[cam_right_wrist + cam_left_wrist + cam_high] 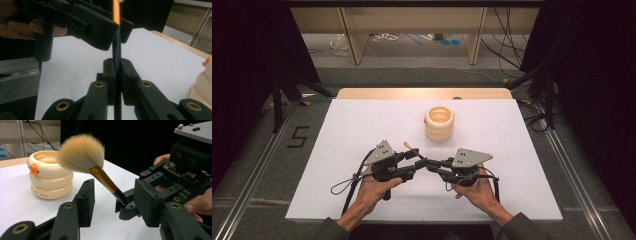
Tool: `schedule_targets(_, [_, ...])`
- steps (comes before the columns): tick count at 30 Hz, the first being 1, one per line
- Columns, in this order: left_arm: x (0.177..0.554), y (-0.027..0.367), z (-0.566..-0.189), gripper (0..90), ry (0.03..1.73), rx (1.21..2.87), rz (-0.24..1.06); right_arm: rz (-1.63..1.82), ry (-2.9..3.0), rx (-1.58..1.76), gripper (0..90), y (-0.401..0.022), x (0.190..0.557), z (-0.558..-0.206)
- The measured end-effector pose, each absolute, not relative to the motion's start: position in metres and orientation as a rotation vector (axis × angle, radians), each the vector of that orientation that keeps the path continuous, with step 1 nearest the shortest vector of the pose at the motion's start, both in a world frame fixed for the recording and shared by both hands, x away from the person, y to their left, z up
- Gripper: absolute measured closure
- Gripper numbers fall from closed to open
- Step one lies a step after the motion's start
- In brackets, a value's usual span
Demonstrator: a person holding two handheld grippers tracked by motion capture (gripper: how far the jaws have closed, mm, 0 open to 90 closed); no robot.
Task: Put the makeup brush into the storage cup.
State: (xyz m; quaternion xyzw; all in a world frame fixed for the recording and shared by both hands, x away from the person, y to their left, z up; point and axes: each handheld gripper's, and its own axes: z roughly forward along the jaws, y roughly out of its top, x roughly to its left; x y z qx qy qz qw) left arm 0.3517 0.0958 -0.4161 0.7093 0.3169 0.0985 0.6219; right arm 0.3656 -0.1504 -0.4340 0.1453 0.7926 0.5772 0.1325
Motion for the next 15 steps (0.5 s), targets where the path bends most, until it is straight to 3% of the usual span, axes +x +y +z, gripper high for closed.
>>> schedule_targets(15, [0.3524, 0.0959, -0.4154, 61.8, 0.687, 1.621, 0.225, 1.692, 2.289, 0.415, 84.2, -0.1474, 0.3637, -0.4348])
